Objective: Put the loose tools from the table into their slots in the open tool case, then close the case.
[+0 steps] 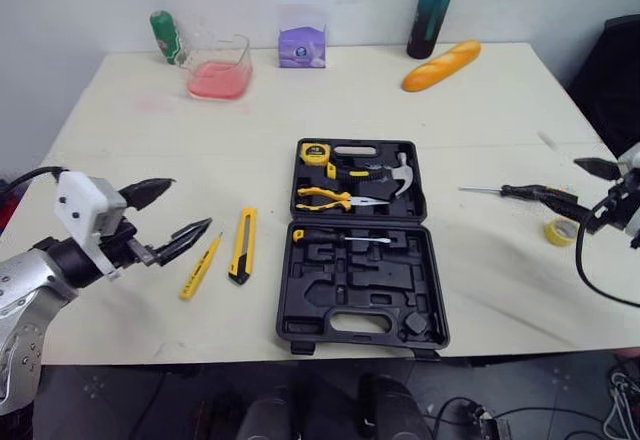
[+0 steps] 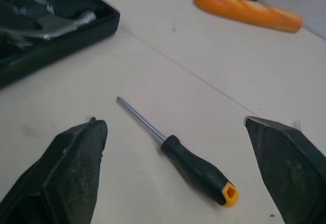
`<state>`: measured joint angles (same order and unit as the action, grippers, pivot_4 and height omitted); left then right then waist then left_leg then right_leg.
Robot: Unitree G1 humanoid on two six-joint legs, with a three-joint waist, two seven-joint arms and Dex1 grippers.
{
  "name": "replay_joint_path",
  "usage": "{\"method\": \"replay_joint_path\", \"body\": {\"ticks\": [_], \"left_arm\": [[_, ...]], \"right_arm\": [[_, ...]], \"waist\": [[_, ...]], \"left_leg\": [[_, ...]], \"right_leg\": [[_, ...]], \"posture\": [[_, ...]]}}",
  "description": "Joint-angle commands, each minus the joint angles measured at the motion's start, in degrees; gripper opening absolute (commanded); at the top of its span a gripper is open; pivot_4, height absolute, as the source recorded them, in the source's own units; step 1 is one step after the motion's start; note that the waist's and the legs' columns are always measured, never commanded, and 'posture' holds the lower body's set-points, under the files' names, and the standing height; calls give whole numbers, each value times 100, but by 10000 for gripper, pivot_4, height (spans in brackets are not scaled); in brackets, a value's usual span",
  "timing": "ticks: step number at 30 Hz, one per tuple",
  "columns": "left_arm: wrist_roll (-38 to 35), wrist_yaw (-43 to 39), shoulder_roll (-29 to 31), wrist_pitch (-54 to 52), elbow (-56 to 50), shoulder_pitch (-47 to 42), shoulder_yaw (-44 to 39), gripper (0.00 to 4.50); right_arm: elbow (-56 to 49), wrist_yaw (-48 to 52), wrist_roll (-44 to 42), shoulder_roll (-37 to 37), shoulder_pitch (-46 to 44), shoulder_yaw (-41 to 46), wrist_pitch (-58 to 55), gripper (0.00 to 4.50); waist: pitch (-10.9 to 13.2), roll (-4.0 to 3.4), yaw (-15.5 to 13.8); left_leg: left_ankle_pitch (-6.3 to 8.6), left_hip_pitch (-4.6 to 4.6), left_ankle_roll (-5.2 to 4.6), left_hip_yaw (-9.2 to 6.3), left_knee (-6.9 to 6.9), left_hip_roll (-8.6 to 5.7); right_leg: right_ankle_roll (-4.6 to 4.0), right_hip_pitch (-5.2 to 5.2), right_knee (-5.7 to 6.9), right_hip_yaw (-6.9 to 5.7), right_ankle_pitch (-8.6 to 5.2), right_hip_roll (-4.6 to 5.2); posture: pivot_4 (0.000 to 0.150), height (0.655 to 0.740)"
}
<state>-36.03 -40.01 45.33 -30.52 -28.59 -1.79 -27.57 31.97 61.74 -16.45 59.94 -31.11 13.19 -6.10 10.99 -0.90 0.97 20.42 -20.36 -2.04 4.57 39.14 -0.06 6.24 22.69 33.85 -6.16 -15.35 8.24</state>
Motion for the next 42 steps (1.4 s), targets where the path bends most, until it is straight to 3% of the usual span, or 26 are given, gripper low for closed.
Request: {"method": "replay_joint_path", "body": {"ticks": [1,7,14,24,42], "left_arm": [[-292,-103,168,-136,-470,-340,316,44709],[-369,-193,55,-116,-667,-764,912,44709],[-428,-121,-38,-230,-719,-966,1286,44709],[-579,125,-60,-518,-1031,-918,1369,44709],[-1249,395,371,-1202,-1506,-864,885,44709]], "right_arm": [[670,261,959,356,-953,-877,-173,45000],[2776,883,2453,150,-3240,-2286,684,45000],[4157,476,3329,-282,-4287,-2808,1248,45000],[4598,-3,3933,-799,-4313,-2980,1256,45000],[4698,-242,3941,-1470,-3881,-2572,600,45000]], "waist": [[1,0,-7],[10,-9,67],[12,-6,73],[12,-7,69],[8,1,81]], "left_leg": [[1,-2,2,2,0,-7],[-10,-7,-7,9,1,-14],[-14,-21,7,11,-2,16],[-18,-23,8,9,5,15],[-28,-15,17,2,9,19]], "right_leg": [[1,2,-1,1,0,9],[5,12,1,4,3,3],[1,15,-3,5,0,-67],[1,14,5,9,1,-67],[-1,7,15,9,0,-75]], "posture": [[1500,7349],[1500,7349],[1500,7349],[1500,7349],[1500,7349]]}}
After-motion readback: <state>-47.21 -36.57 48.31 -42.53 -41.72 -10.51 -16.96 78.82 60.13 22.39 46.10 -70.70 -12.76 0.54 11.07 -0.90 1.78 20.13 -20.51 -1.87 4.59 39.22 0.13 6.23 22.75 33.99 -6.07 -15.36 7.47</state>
